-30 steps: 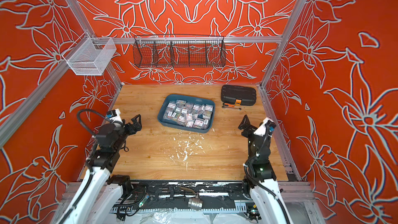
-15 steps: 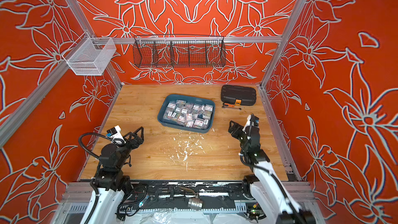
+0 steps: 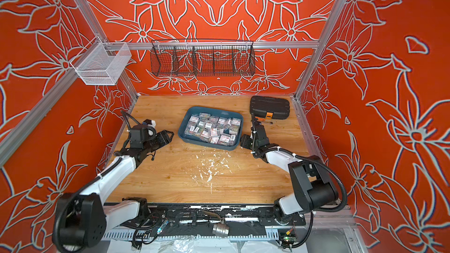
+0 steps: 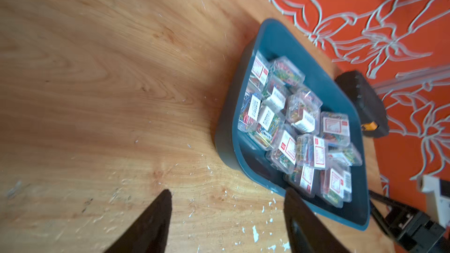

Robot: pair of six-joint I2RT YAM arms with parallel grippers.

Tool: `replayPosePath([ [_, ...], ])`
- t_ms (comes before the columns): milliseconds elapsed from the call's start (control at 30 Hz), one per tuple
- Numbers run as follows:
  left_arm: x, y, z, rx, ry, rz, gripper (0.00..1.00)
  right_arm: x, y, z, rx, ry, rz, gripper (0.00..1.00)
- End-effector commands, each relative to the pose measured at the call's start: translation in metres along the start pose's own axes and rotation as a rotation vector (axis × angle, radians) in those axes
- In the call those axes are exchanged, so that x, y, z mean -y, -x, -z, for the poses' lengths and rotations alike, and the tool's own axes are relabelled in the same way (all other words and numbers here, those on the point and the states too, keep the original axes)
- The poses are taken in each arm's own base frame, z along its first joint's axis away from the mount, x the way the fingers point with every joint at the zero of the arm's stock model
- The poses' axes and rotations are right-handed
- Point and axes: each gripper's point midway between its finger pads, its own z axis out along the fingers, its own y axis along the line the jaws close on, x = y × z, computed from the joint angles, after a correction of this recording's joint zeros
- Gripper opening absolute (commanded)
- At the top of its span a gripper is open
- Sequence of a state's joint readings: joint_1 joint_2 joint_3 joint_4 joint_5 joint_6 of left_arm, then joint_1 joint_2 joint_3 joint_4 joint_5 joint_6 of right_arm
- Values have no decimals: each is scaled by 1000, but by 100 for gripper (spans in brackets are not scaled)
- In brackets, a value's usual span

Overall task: Take the paper clips out of the storage box
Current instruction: Adjust the storage box at the center of the board.

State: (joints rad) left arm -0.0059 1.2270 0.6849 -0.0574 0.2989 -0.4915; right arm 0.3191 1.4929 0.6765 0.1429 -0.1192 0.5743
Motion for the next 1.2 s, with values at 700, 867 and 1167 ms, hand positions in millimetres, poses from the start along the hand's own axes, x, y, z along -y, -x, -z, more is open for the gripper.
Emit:
replayPosePath([
  [700,-5,-14,-125,-346,97,-38,45,-39,11,-12,-7,58,74,55],
  [867,1,-22,-127,-372,72,-26,31,-35,7,-19,-22,44,62,42],
  [1167,19,-50,-117,-400,34,-19,7,-13,8,-9,5,-72,47,10],
])
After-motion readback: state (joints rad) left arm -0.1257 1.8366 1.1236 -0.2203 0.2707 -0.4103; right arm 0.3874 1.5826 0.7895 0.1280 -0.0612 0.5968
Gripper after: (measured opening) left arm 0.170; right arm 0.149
